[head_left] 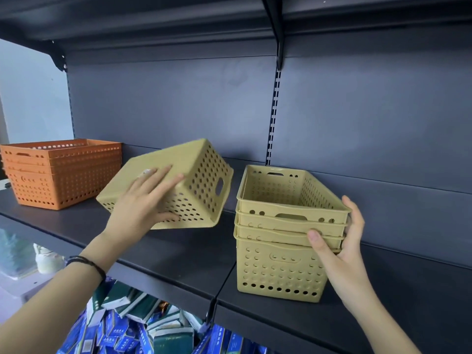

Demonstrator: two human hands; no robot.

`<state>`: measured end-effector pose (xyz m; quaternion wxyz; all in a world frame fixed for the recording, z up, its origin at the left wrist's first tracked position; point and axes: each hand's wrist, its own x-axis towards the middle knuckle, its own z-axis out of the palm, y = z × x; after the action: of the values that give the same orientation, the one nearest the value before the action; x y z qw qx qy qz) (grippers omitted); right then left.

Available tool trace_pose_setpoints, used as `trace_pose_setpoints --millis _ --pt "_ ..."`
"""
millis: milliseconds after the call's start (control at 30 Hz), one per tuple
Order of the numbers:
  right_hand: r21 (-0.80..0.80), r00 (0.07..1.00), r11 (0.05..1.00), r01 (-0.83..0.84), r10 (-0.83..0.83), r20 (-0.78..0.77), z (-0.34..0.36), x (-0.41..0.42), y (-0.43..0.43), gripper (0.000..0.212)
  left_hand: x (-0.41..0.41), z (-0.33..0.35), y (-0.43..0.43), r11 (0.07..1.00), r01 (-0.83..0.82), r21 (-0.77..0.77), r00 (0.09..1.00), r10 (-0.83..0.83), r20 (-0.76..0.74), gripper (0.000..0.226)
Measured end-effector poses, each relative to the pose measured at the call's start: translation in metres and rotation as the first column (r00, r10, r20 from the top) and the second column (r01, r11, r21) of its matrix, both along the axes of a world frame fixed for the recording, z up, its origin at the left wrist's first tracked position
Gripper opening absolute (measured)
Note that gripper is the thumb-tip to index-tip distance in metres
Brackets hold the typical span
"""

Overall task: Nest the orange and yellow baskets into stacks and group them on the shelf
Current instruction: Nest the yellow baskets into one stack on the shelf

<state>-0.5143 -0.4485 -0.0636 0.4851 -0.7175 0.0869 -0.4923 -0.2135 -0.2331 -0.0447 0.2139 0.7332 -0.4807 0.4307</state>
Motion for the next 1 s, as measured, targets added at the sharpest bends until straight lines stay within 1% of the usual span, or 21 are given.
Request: trace_pose_setpoints --millis 33,100,167,233,300,367,400,433,500,533,567,600,667,700,733,800,833,900,933,967,1000 --pt "0.003 1.000 1.000 0.001 -0.001 0.002 0.000 0.000 0.001 0.074 -0.003 0.003 0.001 0.992 0.043 -0.118 0.997 -0.050 -0.058 0.116" --pt "0.006 1.000 1.000 0.009 -0.009 0.001 0.000 0.000 0.001 0.075 -0.016 0.014 0.002 0.935 0.093 -0.341 0.967 -0.166 -0.192 0.107" --pt "0.003 1.000 1.000 0.011 -0.011 0.001 0.000 0.000 0.002 0.075 -0.029 0.026 -0.002 0.827 0.109 -0.552 0.918 -0.297 -0.264 0.107" --pt "-0.007 1.000 1.000 0.012 -0.012 0.001 0.000 0.000 0.001 0.074 -0.037 0.037 -0.007 0.734 0.114 -0.670 0.894 -0.370 -0.253 0.112" --pt "-0.028 1.000 1.000 0.013 -0.013 -0.008 0.000 0.000 0.001 0.073 -0.046 0.049 -0.010 0.661 0.172 -0.730 0.873 -0.445 -0.198 0.116" --pt "-0.046 1.000 0.999 0.015 -0.015 -0.010 0.001 -0.002 0.000 0.066 -0.054 0.061 -0.016 0.569 0.252 -0.783 0.826 -0.548 -0.132 0.113" --pt "-0.073 0.998 0.996 0.055 -0.056 -0.012 0.003 -0.004 -0.001 0.061 -0.060 0.066 -0.020 0.529 0.281 -0.801 0.801 -0.588 -0.107 0.113" --pt "-0.119 0.992 0.985 0.128 -0.129 -0.001 0.007 -0.006 -0.002 0.052 -0.066 0.070 -0.025 0.502 0.314 -0.806 0.787 -0.612 -0.075 0.112" --pt "-0.224 0.963 0.937 0.269 -0.256 0.087 0.028 -0.008 0.002 0.035 -0.079 0.075 -0.034 0.482 0.386 -0.787 0.778 -0.628 -0.003 0.113" --pt "-0.260 0.954 0.919 0.295 -0.266 0.140 0.042 -0.007 0.006 0.033 -0.083 0.076 -0.040 0.492 0.419 -0.763 0.784 -0.620 0.032 0.113" --pt "-0.287 0.954 0.915 0.284 -0.242 0.175 0.057 -0.006 0.012 0.033 -0.086 0.076 -0.046 0.516 0.458 -0.724 0.798 -0.597 0.079 0.110" --pt "-0.297 0.966 0.927 0.231 -0.181 0.186 0.072 -0.003 0.021 0.034 -0.088 0.076 -0.052 0.546 0.497 -0.674 0.809 -0.572 0.132 0.107" --pt "-0.260 0.988 0.965 0.018 0.022 0.150 0.097 0.006 0.038 0.038 -0.089 0.074 -0.062 0.590 0.551 -0.590 0.808 -0.554 0.200 0.103" --pt "-0.221 0.986 0.971 -0.091 0.119 0.118 0.107 0.012 0.044 0.041 -0.089 0.072 -0.067 0.604 0.565 -0.562 0.803 -0.558 0.208 0.104" --pt "-0.175 0.978 0.970 -0.169 0.188 0.095 0.114 0.018 0.048 0.039 -0.090 0.071 -0.072 0.614 0.569 -0.548 0.801 -0.566 0.197 0.106" --pt "-0.106 0.961 0.963 -0.249 0.259 0.098 0.122 0.029 0.052 0.028 -0.095 0.069 -0.076 0.600 0.564 -0.567 0.785 -0.603 0.142 0.108" --pt "-0.073 0.950 0.957 -0.281 0.288 0.117 0.123 0.032 0.053 0.028 -0.096 0.070 -0.077 0.585 0.570 -0.576 0.773 -0.619 0.136 0.108" --pt "-0.026 0.925 0.937 -0.350 0.349 0.146 0.123 0.034 0.050 0.032 -0.095 0.072 -0.077 0.578 0.601 -0.553 0.763 -0.622 0.179 0.109" --pt "-0.022 0.915 0.927 -0.374 0.373 0.151 0.123 0.033 0.049 0.034 -0.093 0.072 -0.075 0.586 0.627 -0.514 0.757 -0.615 0.222 0.108" --pt "-0.037 0.909 0.920 -0.390 0.391 0.146 0.125 0.032 0.048 0.035 -0.091 0.073 -0.073 0.594 0.657 -0.464 0.743 -0.612 0.269 0.103" --pt "-0.069 0.907 0.918 -0.391 0.397 0.138 0.127 0.031 0.046 0.036 -0.089 0.073 -0.071 0.598 0.686 -0.415 0.723 -0.624 0.297 0.093"
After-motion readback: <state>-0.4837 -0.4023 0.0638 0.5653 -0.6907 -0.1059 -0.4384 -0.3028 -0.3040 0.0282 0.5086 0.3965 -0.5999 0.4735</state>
